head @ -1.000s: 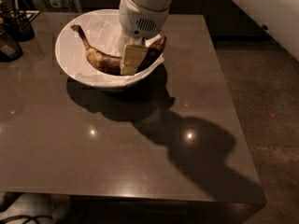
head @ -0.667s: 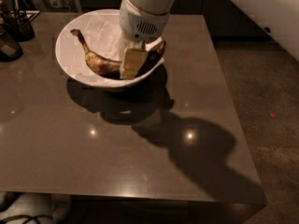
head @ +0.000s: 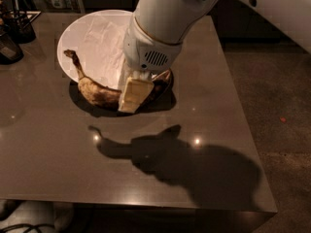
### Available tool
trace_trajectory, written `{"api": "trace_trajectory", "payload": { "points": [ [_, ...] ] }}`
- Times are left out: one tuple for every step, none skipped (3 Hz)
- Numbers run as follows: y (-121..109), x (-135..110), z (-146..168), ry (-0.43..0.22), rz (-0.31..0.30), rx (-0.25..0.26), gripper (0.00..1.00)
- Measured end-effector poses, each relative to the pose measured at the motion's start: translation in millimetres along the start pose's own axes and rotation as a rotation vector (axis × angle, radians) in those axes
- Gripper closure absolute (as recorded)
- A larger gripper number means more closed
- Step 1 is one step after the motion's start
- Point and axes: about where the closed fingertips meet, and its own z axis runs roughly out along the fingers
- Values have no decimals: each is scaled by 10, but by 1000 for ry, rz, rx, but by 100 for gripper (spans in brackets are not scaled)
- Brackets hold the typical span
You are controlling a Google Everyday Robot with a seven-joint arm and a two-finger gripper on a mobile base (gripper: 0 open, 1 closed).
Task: Pick banana from white bowl
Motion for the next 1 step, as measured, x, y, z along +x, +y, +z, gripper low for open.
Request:
{"api": "trace_trajectory", "payload": {
  "points": [
    [0,0,0,0,0,0,100]
  ]
}}
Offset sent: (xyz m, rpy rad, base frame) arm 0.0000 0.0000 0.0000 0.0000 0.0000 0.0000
